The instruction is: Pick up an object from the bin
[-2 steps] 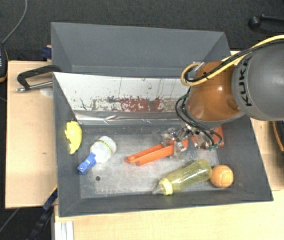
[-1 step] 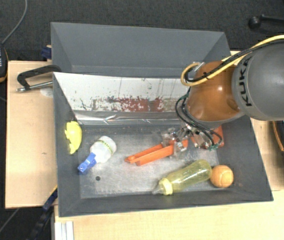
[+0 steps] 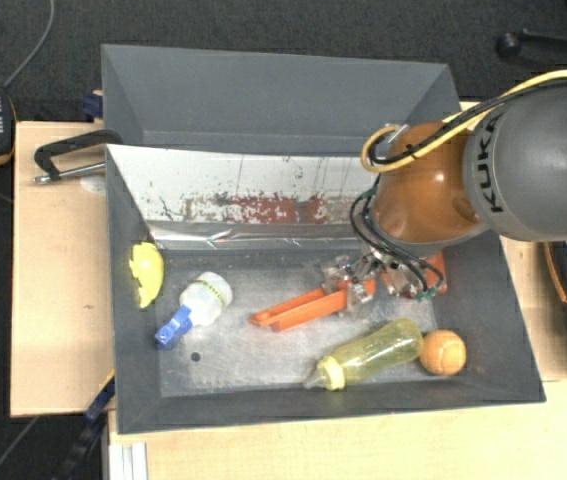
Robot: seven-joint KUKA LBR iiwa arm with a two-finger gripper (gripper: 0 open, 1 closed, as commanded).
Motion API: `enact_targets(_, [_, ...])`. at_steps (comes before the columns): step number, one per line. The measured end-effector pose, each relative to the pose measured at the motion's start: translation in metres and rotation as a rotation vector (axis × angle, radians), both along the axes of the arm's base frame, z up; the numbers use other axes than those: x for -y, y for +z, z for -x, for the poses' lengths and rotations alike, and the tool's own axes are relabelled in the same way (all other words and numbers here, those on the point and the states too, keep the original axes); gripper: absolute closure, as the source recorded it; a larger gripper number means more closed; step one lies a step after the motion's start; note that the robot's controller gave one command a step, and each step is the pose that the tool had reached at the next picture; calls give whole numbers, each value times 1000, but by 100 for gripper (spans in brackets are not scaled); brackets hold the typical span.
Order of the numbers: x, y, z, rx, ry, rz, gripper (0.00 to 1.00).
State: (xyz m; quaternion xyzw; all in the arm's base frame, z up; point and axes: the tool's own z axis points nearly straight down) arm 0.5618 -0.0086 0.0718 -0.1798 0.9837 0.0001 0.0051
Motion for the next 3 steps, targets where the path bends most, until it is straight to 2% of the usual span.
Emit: enact_targets(3, [0,0,0,0,0,0,100])
